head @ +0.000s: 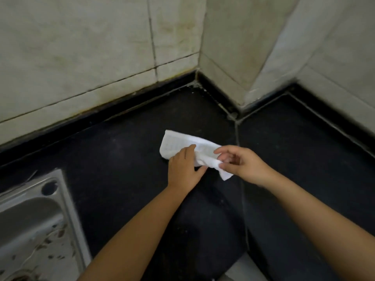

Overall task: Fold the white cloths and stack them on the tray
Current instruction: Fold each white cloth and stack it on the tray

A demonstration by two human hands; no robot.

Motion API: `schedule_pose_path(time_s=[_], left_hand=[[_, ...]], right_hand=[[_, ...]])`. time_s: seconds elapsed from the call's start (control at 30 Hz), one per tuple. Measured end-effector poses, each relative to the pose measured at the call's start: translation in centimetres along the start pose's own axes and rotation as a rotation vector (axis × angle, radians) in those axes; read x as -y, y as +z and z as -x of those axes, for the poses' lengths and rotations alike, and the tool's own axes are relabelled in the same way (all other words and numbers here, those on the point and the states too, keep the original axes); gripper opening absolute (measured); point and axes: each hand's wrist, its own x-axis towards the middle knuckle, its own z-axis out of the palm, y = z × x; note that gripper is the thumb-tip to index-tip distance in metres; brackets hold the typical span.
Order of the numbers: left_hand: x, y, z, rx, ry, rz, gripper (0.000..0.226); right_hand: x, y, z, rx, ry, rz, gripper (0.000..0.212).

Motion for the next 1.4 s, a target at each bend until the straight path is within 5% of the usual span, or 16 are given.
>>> schedule_pose_path(time_s=[0.2,0.3,0.43,0.53,0.7,0.83,0.97,1.17,1.27,1.4], left_hand=[[-6.8,-0.5,2.6,0.115,0.213,-0.024,0.027],[-10.0,-0.1,2.6,0.006,0.601,-0.150,0.011],[-14.4,0.7,3.0,0.002,0.941,-0.570,0.047],[-17.6,1.6,3.5,-0.010,1.112,-0.593,0.054],[-24.7,3.0,3.0,-0.051,1.235,-0.492,0.052],[-30.1,3.2,3.8,-0.013,1.155,-0.319,0.026],[-30.5,5.0,6.4,0.359,1.151,-0.313,0.023],[-24.8,10.1,11.1,0.914,1.045,-0.612,0.043],[-23.0,11.8,13.4,1.163,0.915,-0.633,0.023],[-23.2,13.5,13.5,1.236,0.787,-0.525,0.011]], right_hand=[[0.1,-3.8,9.8,-0.173,0.062,-0.006,0.026],[-0.6,-6.0,14.7,-0.267,0.126,0.085,0.031],[-2.2,-8.6,20.2,-0.418,0.241,0.253,0.021],[-4.2,-10.3,23.7,-0.626,0.323,0.330,0.019],[-5.6,-13.7,29.5,-1.195,0.325,0.455,0.021],[-5.8,-15.0,34.2,-1.380,0.287,0.574,0.022],[-9.4,-11.9,38.5,-1.249,0.269,0.657,0.021],[-17.4,-4.6,41.8,-0.705,0.459,0.467,0.020],[-19.6,-2.3,42.4,-0.442,0.581,0.334,0.020],[-21.3,-3.0,43.2,-0.277,0.669,0.240,0.016]])
